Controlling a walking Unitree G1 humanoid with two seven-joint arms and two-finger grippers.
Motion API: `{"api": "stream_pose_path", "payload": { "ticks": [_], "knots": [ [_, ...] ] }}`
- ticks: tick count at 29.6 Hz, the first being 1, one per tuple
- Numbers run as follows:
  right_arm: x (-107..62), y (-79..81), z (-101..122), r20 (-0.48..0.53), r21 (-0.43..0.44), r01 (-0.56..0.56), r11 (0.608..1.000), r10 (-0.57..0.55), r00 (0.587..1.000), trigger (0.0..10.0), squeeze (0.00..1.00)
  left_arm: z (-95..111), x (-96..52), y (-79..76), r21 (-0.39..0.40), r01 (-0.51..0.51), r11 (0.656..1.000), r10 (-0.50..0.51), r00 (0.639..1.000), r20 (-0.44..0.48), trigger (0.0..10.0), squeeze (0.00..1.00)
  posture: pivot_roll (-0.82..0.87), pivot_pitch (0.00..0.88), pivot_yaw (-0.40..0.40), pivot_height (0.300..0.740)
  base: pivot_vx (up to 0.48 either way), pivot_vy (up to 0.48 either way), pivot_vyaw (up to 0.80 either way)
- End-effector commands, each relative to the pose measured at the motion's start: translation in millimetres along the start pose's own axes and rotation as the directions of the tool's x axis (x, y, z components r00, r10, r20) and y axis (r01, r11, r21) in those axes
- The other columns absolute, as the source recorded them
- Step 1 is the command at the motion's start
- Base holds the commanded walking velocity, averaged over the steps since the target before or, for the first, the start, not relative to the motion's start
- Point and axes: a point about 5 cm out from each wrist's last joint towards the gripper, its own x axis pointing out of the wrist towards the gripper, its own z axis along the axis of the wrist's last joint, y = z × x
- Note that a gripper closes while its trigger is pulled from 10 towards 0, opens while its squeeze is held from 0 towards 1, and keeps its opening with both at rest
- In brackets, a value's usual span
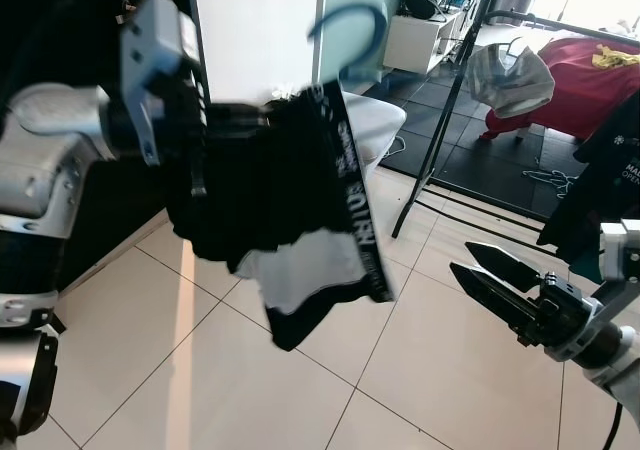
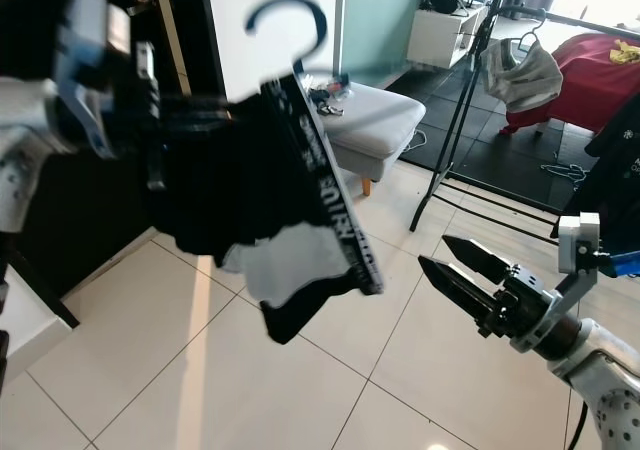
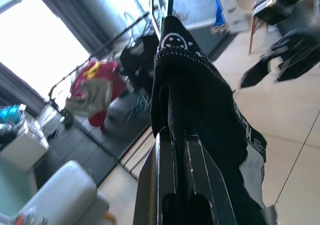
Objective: Hang hanger
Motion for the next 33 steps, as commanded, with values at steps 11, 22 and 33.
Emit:
{"api": "stream_pose_path", "payload": {
  "ticks": [11,22,33],
  "knots": [
    [37.4,24.7,-21,-0.038,0.060,-0.045,0.997,0.047,0.998,10.0,0.00,21,12.3,-2.7,0.030,0.073,0.997,-0.076,0.990,0.115,10.0,0.00,-0.02,0.037,-0.027,0.740,0.000,0.000,0.00],
    [52.0,22.8,-26,-0.120,0.034,-0.014,0.999,0.018,0.993,10.0,0.00,40,15.3,-2.3,0.055,0.087,0.995,-0.096,0.977,0.192,10.0,0.00,-0.02,0.036,-0.032,0.740,0.000,0.000,0.00],
    [43.6,44.1,0,0.145,0.147,-0.220,0.964,0.199,0.969,10.0,0.00,42,15.9,-2.5,0.052,0.087,0.995,-0.096,0.976,0.196,10.0,0.00,-0.02,0.038,-0.032,0.740,0.000,0.000,0.00]
  ]
}}
